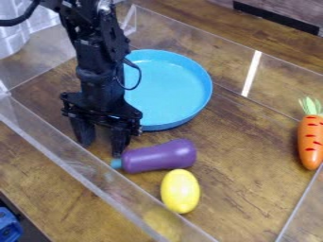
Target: Remove the purple eggplant from the blue tray and put it on the table
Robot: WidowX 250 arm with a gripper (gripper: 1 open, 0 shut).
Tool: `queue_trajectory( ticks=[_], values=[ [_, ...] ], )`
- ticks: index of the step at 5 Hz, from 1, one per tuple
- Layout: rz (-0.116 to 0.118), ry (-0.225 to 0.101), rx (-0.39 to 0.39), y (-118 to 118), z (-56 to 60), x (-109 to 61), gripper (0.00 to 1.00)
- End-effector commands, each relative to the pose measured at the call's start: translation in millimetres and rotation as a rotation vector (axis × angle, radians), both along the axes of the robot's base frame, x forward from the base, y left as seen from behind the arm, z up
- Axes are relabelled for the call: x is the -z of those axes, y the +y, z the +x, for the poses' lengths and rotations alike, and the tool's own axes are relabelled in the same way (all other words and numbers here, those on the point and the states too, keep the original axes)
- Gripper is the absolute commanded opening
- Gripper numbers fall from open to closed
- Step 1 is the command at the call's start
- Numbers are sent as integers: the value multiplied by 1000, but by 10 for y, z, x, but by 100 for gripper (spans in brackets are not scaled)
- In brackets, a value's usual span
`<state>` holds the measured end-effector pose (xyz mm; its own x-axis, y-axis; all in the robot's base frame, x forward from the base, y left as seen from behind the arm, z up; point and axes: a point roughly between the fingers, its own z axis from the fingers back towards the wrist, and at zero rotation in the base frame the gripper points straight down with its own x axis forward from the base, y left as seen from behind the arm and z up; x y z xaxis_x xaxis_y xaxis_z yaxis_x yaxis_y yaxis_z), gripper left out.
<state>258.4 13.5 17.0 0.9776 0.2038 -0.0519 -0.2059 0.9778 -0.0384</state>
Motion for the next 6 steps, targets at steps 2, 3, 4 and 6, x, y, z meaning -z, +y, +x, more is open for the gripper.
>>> queue_trajectory(
  ticks=[2, 3, 4, 6],
  values=[
    [-37, -23, 22, 108, 19, -70, 100],
    [-47, -29, 80, 151, 12, -77, 100],
    [-59, -38, 92, 214, -16, -83, 100],
    [-68, -41, 187, 180, -24, -94, 100]
  ],
)
